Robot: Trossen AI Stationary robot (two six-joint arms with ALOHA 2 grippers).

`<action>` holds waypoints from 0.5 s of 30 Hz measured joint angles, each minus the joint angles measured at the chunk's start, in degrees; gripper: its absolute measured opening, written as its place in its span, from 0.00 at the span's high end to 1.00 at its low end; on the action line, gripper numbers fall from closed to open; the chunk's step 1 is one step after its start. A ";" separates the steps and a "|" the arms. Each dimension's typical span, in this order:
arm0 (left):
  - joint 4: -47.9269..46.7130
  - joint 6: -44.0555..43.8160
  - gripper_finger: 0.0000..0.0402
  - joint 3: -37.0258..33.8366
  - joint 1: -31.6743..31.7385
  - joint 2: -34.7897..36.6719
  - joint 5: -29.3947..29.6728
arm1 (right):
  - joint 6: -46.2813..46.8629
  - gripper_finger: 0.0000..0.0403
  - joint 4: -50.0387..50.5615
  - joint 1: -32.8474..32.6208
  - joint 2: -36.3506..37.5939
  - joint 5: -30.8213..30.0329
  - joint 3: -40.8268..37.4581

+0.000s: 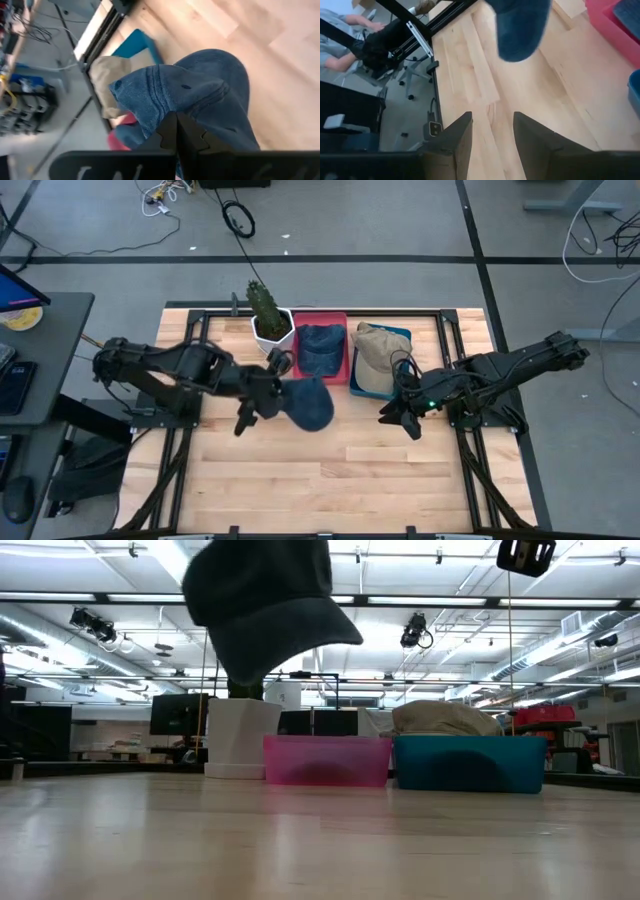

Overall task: Pick & Place hat
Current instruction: Put the blue cap into the pink bin

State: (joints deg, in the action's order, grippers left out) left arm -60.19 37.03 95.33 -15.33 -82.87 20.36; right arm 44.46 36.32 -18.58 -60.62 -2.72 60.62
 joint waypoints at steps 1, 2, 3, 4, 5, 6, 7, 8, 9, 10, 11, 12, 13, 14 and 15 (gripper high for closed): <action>0.31 1.82 1.00 0.00 0.79 0.00 0.01 | 0.27 0.64 -0.24 0.01 0.00 0.01 0.00; 0.70 3.89 1.00 0.00 1.59 0.00 0.00 | 0.56 0.64 -0.44 0.00 0.00 0.00 0.00; 1.32 5.66 1.00 0.00 2.39 0.00 -0.01 | 0.87 0.64 -0.53 0.00 0.00 -0.18 0.00; 2.00 7.41 1.00 0.00 3.19 0.00 0.02 | 1.35 0.64 -0.55 -0.03 0.00 -0.65 0.00; 2.62 9.27 1.00 0.00 3.97 0.00 0.01 | 1.84 0.64 -0.58 -0.03 0.00 -1.28 0.00; 3.45 11.18 1.00 0.00 4.74 0.00 -0.02 | 2.20 0.64 -0.63 -0.03 0.00 -1.72 0.00; 4.42 13.00 1.00 0.00 5.53 0.00 -0.01 | 2.59 0.64 -0.70 -0.03 -0.01 -2.16 0.00; 5.46 15.03 1.00 0.00 6.28 0.00 -0.04 | 3.13 0.64 -0.71 -0.03 0.00 -2.76 0.00; 6.56 16.72 1.00 0.00 7.06 0.00 -0.03 | 3.41 0.64 -0.71 -0.03 0.00 -2.87 0.00; 7.82 18.39 1.00 0.00 7.78 0.00 -0.03 | 3.79 0.64 -0.75 -0.03 -0.01 -2.88 0.00; 9.01 20.18 1.00 0.00 8.52 0.00 -0.18 | 4.41 0.64 -0.73 -0.03 -0.02 -2.91 0.00; 10.06 21.87 1.00 0.00 9.26 0.00 -0.66 | 4.64 0.64 -0.81 -0.03 -0.02 -3.09 0.00; 11.03 23.29 1.00 0.00 10.01 0.00 -1.04 | 4.78 0.64 -1.03 -0.03 -0.02 -3.33 0.00; 11.86 24.63 1.00 0.00 10.74 0.00 -1.36 | 4.87 0.64 -1.38 -0.03 -0.02 -3.71 0.00; 12.53 25.79 1.00 0.00 11.44 0.00 -1.91 | 4.99 0.64 -1.85 -0.03 -0.02 -4.13 0.00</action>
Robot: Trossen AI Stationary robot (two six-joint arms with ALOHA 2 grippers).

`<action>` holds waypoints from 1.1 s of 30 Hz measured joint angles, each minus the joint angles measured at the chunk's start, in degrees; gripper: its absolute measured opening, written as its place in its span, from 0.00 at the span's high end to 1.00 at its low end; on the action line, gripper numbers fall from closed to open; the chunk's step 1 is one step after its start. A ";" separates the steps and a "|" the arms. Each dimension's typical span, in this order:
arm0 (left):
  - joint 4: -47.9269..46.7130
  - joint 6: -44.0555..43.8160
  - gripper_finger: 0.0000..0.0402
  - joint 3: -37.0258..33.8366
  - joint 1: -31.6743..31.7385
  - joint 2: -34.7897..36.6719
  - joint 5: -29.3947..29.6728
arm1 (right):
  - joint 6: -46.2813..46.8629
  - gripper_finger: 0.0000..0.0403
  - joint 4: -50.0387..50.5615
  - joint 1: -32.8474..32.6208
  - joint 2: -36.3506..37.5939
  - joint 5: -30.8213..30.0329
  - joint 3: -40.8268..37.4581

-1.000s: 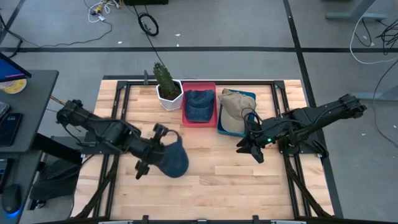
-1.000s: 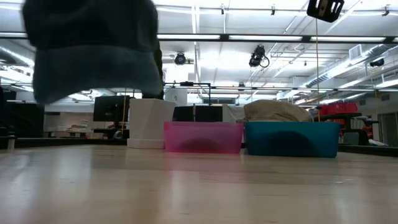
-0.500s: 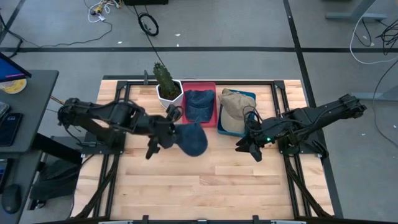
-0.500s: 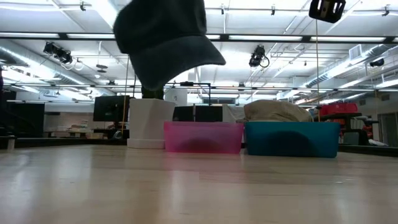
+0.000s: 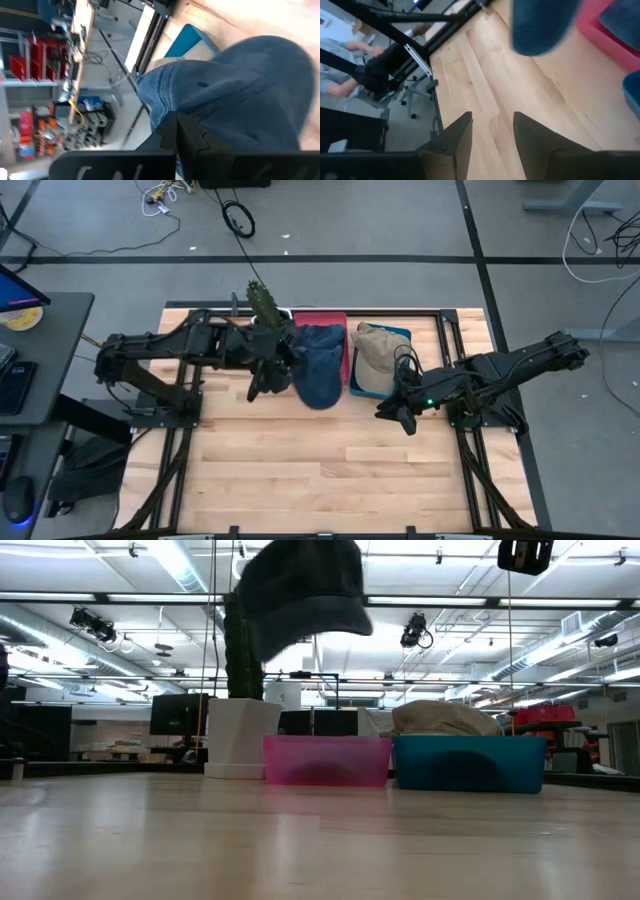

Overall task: Pick & Place hat
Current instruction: Put the blue cap into the pink bin

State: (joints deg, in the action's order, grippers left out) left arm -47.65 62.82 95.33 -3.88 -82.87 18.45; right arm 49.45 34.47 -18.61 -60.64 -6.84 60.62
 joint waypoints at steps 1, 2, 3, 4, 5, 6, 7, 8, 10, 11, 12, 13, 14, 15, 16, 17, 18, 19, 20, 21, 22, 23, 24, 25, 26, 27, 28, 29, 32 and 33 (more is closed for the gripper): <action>0.56 1.14 1.00 0.00 0.67 0.00 -0.68 | 0.02 0.64 -0.55 0.00 0.00 -0.24 0.00; 1.12 2.29 1.00 0.00 1.34 0.00 -1.43 | -0.10 0.64 -1.10 0.01 0.00 -0.26 0.00; 1.41 3.10 1.00 0.00 1.97 -0.06 -2.21 | -0.32 0.64 -1.67 0.02 0.00 -0.42 0.00; 1.80 4.02 1.00 0.00 2.54 -0.42 -2.72 | -0.44 0.64 -2.16 0.02 0.00 -0.97 0.00; 2.25 5.12 1.00 0.00 3.04 -0.68 -3.12 | -0.46 0.64 -2.44 0.02 0.00 -1.70 0.00; 2.14 6.04 1.00 -0.04 3.49 -0.95 -3.54 | -0.50 0.64 -2.52 0.02 0.00 -2.39 0.00; 1.93 7.17 1.00 -0.05 3.96 -1.44 -3.97 | -0.58 0.64 -2.52 0.02 0.00 -3.08 0.00; 2.42 8.26 1.00 -0.04 4.34 -1.84 -4.48 | -0.63 0.64 -2.55 0.02 0.00 -3.65 0.00; 2.73 10.13 1.00 -0.04 5.06 -2.78 -5.48 | -0.90 0.64 -2.55 0.03 0.00 -4.25 0.00; 2.87 11.23 1.00 -0.07 5.30 -3.24 -5.59 | -1.24 0.64 -2.70 0.04 0.00 -4.54 0.00; 3.23 12.16 1.00 -0.07 5.57 -3.80 -5.63 | -1.61 0.64 -2.82 0.04 0.00 -4.77 0.00; 3.66 13.10 1.00 -0.07 5.88 -4.24 -5.63 | -1.90 0.64 -2.81 0.04 0.00 -4.77 0.00; 3.65 14.21 1.00 -0.07 6.20 -4.62 -5.69 | -2.09 0.64 -2.81 0.04 0.00 -4.77 0.00; 3.68 14.73 1.00 -0.07 6.52 -5.08 -5.66 | -2.56 0.64 -2.81 0.04 0.00 -4.75 0.00; 4.21 15.10 1.00 -0.07 6.90 -5.39 -5.65 | -3.14 0.64 -2.81 0.04 0.00 -4.75 0.00; 4.44 15.19 1.00 -0.07 7.30 -5.53 -5.63 | -3.69 0.64 -2.79 0.04 0.00 -4.77 0.00; 4.45 15.15 1.00 -0.09 7.64 -5.55 -5.62 | -4.32 0.64 -2.79 0.04 0.00 -4.75 0.00; 5.30 14.91 1.00 -0.09 7.87 -5.71 -5.43 | -4.86 0.64 -2.79 0.04 0.00 -4.75 0.00; 6.72 14.50 1.00 -0.04 7.98 -5.83 -4.93 | -5.54 0.64 -2.79 0.04 -0.01 -4.75 0.00; 7.54 14.36 1.00 -0.02 8.00 -5.94 -4.15 | -6.31 0.64 -2.77 0.04 -0.02 -4.75 0.00; 7.68 14.49 1.00 -0.03 8.00 -5.98 -3.39 | -7.10 0.64 -2.76 0.04 0.00 -4.77 0.00; 8.14 14.79 1.00 -0.09 8.00 -5.99 -2.91 | -8.14 0.64 -2.70 0.10 0.00 -4.77 0.00; 9.04 15.29 1.00 -0.08 8.00 -5.99 -2.64 | -9.21 0.64 -2.48 0.25 -0.02 -4.74 0.00; 9.47 15.47 1.00 -0.06 8.10 -5.98 -2.57 | -9.91 0.64 -2.20 0.40 -0.02 -4.75 0.00; 9.53 15.44 1.00 -0.04 8.22 -5.97 -2.52 | -10.66 0.64 -2.06 0.50 0.00 -4.74 0.00; 9.59 15.19 1.00 -0.04 8.22 -5.97 -2.19 | -11.09 0.64 -1.73 0.60 0.00 -4.70 0.00; 9.61 14.67 1.00 -0.04 8.22 -5.97 -1.83 | -11.89 0.64 -1.08 0.74 0.00 -4.49 0.00; 9.61 14.39 1.00 -0.04 8.22 -5.97 -1.31 | -12.63 0.64 -0.39 0.90 0.00 -4.18 0.00; 9.86 14.33 1.00 -0.04 8.22 -5.97 0.10 | -13.51 0.64 1.58 0.96 0.00 -4.12 0.00; 9.99 14.33 1.00 -0.04 8.22 -5.97 0.25 | -13.43 0.64 2.00 0.96 -0.02 -4.12 0.00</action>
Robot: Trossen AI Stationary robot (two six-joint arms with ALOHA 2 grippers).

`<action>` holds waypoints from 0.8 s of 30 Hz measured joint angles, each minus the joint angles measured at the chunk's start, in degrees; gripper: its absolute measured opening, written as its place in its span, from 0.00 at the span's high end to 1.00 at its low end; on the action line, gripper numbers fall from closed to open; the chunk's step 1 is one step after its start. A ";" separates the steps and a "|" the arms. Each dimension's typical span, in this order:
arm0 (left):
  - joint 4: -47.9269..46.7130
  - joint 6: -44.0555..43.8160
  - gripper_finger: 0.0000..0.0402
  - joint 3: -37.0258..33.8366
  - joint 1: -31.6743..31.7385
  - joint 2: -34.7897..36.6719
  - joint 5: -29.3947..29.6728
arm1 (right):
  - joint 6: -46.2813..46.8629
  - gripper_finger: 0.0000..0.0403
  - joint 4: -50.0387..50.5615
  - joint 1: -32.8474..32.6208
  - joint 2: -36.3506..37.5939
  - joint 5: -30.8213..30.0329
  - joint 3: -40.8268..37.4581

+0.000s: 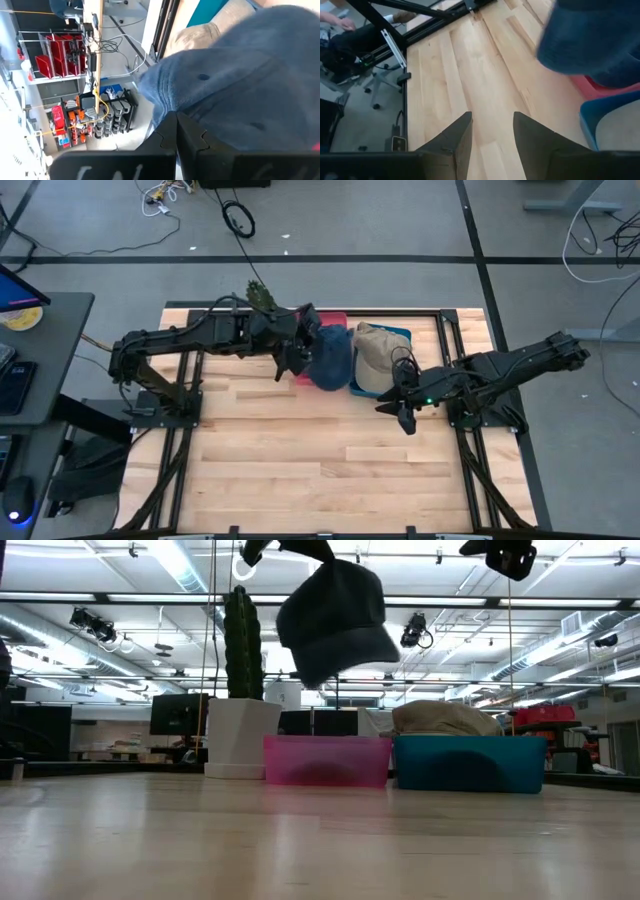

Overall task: Pick & Place hat
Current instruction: Put the blue cap into the pink bin

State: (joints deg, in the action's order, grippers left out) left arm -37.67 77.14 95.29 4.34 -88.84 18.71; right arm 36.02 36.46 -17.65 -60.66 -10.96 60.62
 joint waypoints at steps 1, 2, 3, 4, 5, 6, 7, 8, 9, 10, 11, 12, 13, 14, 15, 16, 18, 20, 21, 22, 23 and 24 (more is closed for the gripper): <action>0.21 0.01 1.00 0.00 0.00 0.00 0.11 | 0.22 0.64 0.24 0.00 0.00 0.02 0.00; 0.30 0.04 1.00 0.00 0.00 0.00 0.15 | 0.52 0.64 0.56 0.00 0.00 0.02 0.00; 0.26 0.04 1.00 0.00 0.07 0.00 0.15 | 0.57 0.64 0.66 0.00 0.02 0.02 0.00; 0.22 0.08 1.00 0.00 0.29 -0.12 0.11 | 0.58 0.64 0.63 0.00 0.00 0.02 0.00; 0.24 0.30 1.00 0.00 0.54 -0.31 0.08 | 0.60 0.64 0.60 0.00 0.00 0.02 0.00; 0.17 0.46 1.00 0.00 0.89 -0.45 -0.03 | 0.70 0.64 0.39 0.00 0.00 0.00 0.00; 0.05 0.51 1.00 -0.01 1.40 -0.54 -0.38 | 0.99 0.64 0.00 0.00 0.00 -0.02 0.00; 0.08 0.58 1.00 -0.02 2.01 -0.73 -1.08 | 1.05 0.64 -0.34 0.00 0.00 -0.02 0.00; 0.30 1.16 1.00 0.03 2.58 -1.02 -1.87 | 1.38 0.64 -0.65 0.00 0.00 -0.04 0.00; 0.32 1.83 1.00 0.04 3.15 -1.17 -2.47 | 1.78 0.64 -0.96 0.00 0.00 -0.04 0.00; 0.06 2.96 1.00 0.02 3.70 -1.29 -2.65 | 2.45 0.64 -1.21 0.00 0.00 -0.07 0.00; 0.05 3.97 1.00 -0.02 4.18 -1.33 -2.79 | 2.82 0.64 -1.57 0.00 0.00 -0.14 0.00; 0.13 5.06 1.00 -0.02 4.73 -1.47 -3.30 | 3.25 0.64 -2.12 0.00 0.00 -0.41 0.00; 0.31 5.97 1.00 0.06 5.23 -1.69 -3.79 | 3.77 0.64 -2.55 0.00 0.00 -0.77 0.00; 0.30 6.17 1.00 0.07 5.76 -1.83 -4.17 | 4.02 0.64 -2.94 0.00 0.00 -1.13 0.00; -0.25 6.25 1.00 0.02 6.25 -1.98 -4.72 | 4.18 0.64 -3.45 0.00 0.00 -1.50 0.00; -0.86 6.63 1.00 -0.04 7.36 -2.03 -6.97 | 4.89 0.64 -4.44 0.00 0.00 -2.99 0.00; -0.88 7.64 1.00 -0.02 8.46 -2.01 -9.69 | 5.63 0.64 -5.02 0.00 0.00 -4.61 0.00; -1.06 8.40 1.00 -0.02 8.98 -2.01 -10.50 | 6.10 0.64 -5.34 0.06 0.00 -5.15 0.00; -1.24 9.30 1.00 -0.02 9.51 -2.03 -10.98 | 6.58 0.64 -5.59 0.21 0.00 -5.58 0.00; -1.22 10.40 1.00 -0.02 10.10 -2.03 -11.33 | 7.12 0.64 -5.64 0.37 0.00 -5.77 0.00; -1.14 11.08 1.00 -0.02 10.70 -2.03 -11.58 | 7.58 0.64 -5.79 0.51 0.00 -6.14 0.00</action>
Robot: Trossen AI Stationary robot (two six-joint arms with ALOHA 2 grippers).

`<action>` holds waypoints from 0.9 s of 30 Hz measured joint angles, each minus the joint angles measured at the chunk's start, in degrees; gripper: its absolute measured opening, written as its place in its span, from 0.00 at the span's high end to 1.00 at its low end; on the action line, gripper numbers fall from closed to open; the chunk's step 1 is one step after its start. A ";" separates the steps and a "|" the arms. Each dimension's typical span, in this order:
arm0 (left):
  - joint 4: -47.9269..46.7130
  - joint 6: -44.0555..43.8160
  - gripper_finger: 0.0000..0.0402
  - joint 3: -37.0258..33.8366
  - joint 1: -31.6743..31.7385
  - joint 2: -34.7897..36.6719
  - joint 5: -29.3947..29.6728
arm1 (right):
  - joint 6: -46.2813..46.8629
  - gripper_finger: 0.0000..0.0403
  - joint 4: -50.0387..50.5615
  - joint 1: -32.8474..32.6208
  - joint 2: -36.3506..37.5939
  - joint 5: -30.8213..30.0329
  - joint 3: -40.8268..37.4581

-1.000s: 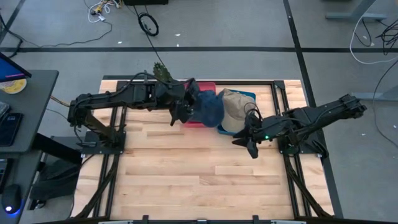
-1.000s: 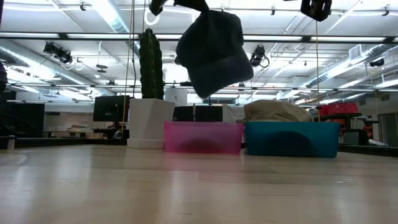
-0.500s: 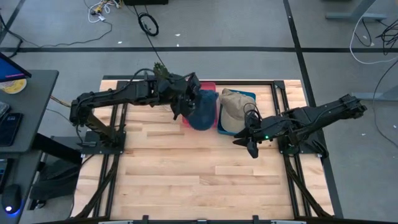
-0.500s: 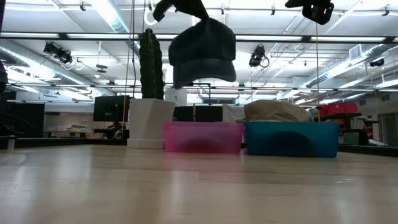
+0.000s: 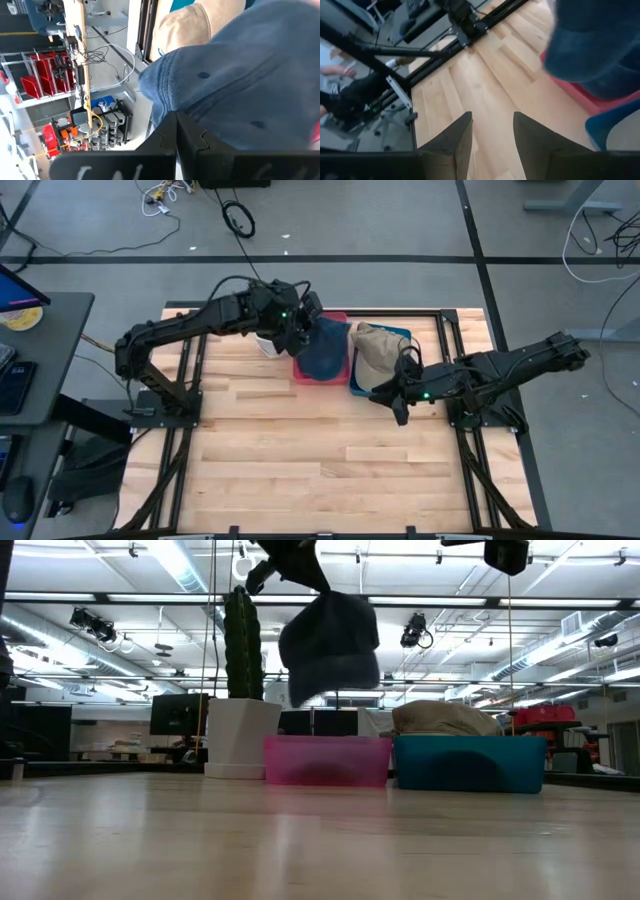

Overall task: Pick & Place hat
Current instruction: Put the blue cap into the pink bin

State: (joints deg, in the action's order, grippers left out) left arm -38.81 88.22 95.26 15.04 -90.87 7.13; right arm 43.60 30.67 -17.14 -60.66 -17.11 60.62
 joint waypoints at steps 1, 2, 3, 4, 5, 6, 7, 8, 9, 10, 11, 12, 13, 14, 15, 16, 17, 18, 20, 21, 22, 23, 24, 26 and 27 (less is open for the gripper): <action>-0.02 0.79 1.00 0.00 0.63 0.00 -0.56 | 0.30 0.64 -0.15 0.23 -0.01 -0.18 0.00; -0.08 0.98 1.00 0.00 1.32 0.00 -1.24 | 0.57 0.64 -0.35 0.42 0.01 -0.48 0.00; -0.10 0.99 1.00 0.00 2.00 0.00 -2.01 | 0.61 0.64 -0.82 0.69 -0.01 -0.60 0.00; -0.11 1.00 1.00 0.00 2.68 0.00 -2.88 | 0.61 0.64 -1.43 0.95 -0.01 -0.92 0.00; -0.14 1.01 1.00 0.00 3.28 0.00 -3.76 | 0.69 0.64 -1.97 1.18 -0.01 -1.27 0.00; -0.18 1.01 1.00 0.00 3.84 0.00 -4.46 | 0.75 0.64 -2.60 1.46 -0.01 -1.57 0.00; -0.31 1.02 1.00 0.00 4.25 0.00 -4.98 | 0.76 0.64 -3.24 1.76 -0.01 -1.82 0.00; -0.47 1.06 1.00 0.00 4.61 -0.01 -5.57 | 0.76 0.64 -3.81 2.07 -0.01 -1.96 0.00; -0.43 1.12 1.00 0.00 4.91 -0.18 -6.23 | 0.76 0.64 -4.37 2.33 -0.01 -1.96 0.00; -0.21 1.13 1.00 0.01 5.14 -0.36 -6.86 | 0.76 0.64 -4.73 2.58 -0.01 -1.96 0.00; -0.34 1.14 1.00 0.02 5.38 -0.63 -7.33 | 0.76 0.64 -4.91 2.85 -0.01 -1.96 0.00; -0.64 1.16 1.00 0.02 5.59 -0.98 -7.42 | 0.76 0.64 -4.98 3.06 -0.01 -1.96 0.00; -0.57 1.25 1.00 0.02 5.69 -1.41 -7.67 | 0.76 0.64 -4.98 3.25 -0.01 -1.96 0.00; -0.56 1.52 1.00 0.02 5.76 -1.85 -7.88 | 0.84 0.64 -4.98 3.42 -0.01 -1.95 0.00; -0.90 1.60 1.00 0.02 5.81 -2.20 -8.00 | 0.96 0.64 -4.96 3.59 -0.01 -1.94 0.00; -1.01 1.60 1.00 0.02 5.90 -2.73 -8.03 | 0.96 0.64 -4.96 3.62 -0.01 -1.94 0.00; -0.85 1.60 1.00 0.02 5.94 -3.14 -8.04 | 0.98 0.64 -4.98 3.62 -0.01 -1.96 0.00; -1.13 1.59 1.00 0.02 5.94 -3.52 -8.06 | 0.98 0.64 -4.96 3.62 -0.01 -1.94 0.00; -1.69 1.60 1.00 0.00 5.94 -4.10 -8.06 | 1.40 0.64 -4.96 3.62 -0.03 -1.95 0.00; -1.89 1.58 1.00 0.00 6.01 -4.25 -8.06 | 1.66 0.64 -4.89 3.62 -0.03 -1.94 0.00; -2.33 1.57 1.00 0.00 6.10 -4.39 -8.10 | 1.95 0.64 -4.81 3.62 -0.03 -1.94 0.00; -2.76 1.34 1.00 0.00 6.29 -4.42 -8.10 | 2.10 0.64 -4.85 3.62 -0.03 -1.94 0.00; -3.36 1.09 1.00 0.01 6.52 -4.42 -8.15 | 2.15 0.64 -4.85 3.62 -0.03 -1.94 0.00; -4.20 0.95 1.00 0.00 7.03 -4.42 -8.23 | 2.27 0.64 -4.85 3.62 -0.03 -1.94 0.00; -4.69 0.96 1.00 0.00 7.25 -4.42 -8.41 | 2.42 0.64 -4.85 3.62 -0.03 -1.94 0.00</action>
State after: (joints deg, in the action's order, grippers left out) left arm -43.49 89.18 95.26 22.28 -95.29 -1.28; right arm 46.02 25.82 -13.52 -60.69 -19.05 60.62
